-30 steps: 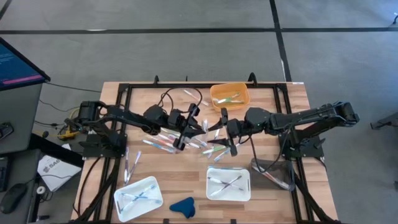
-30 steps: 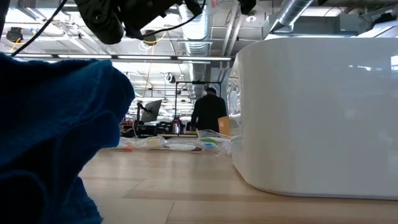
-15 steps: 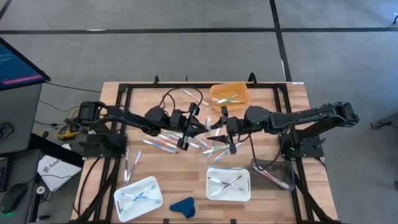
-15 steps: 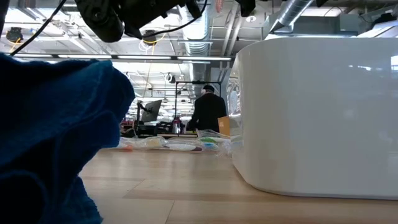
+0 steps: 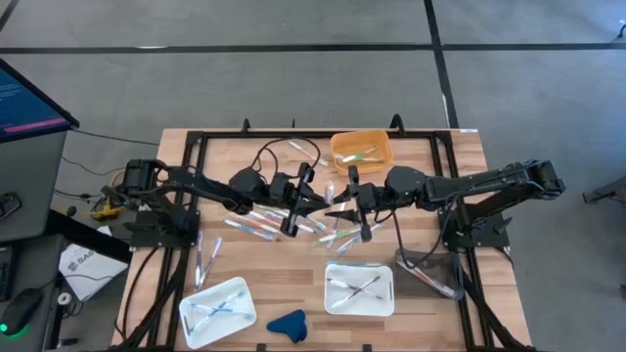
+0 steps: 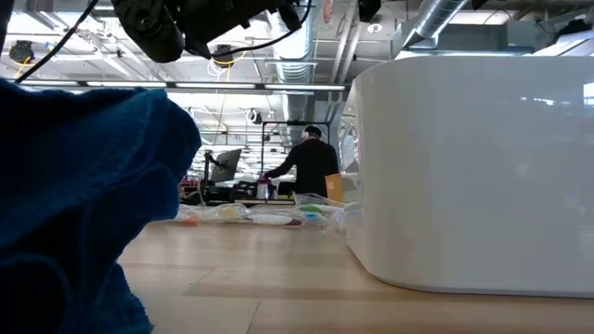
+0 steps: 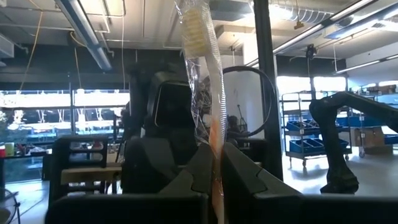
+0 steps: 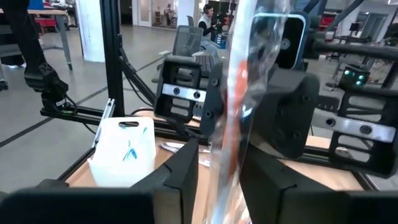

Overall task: Pick & Place Toothbrushes
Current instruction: Put the orange toothbrush into the black bin

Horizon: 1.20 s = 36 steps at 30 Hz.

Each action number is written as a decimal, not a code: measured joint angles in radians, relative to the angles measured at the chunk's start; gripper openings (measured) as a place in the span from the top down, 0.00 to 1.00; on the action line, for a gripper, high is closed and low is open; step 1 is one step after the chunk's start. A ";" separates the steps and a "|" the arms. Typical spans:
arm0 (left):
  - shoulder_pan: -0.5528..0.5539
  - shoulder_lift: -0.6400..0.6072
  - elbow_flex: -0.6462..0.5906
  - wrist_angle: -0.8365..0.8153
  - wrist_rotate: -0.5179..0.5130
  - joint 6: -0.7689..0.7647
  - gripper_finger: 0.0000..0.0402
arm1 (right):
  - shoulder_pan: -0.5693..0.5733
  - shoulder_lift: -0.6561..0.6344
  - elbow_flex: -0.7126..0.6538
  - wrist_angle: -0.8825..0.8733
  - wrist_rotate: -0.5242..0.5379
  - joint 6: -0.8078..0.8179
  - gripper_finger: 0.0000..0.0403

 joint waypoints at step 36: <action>0.002 -0.179 0.000 -0.456 -0.113 0.068 0.66 | -0.056 -0.005 -0.002 -0.134 0.074 0.017 0.97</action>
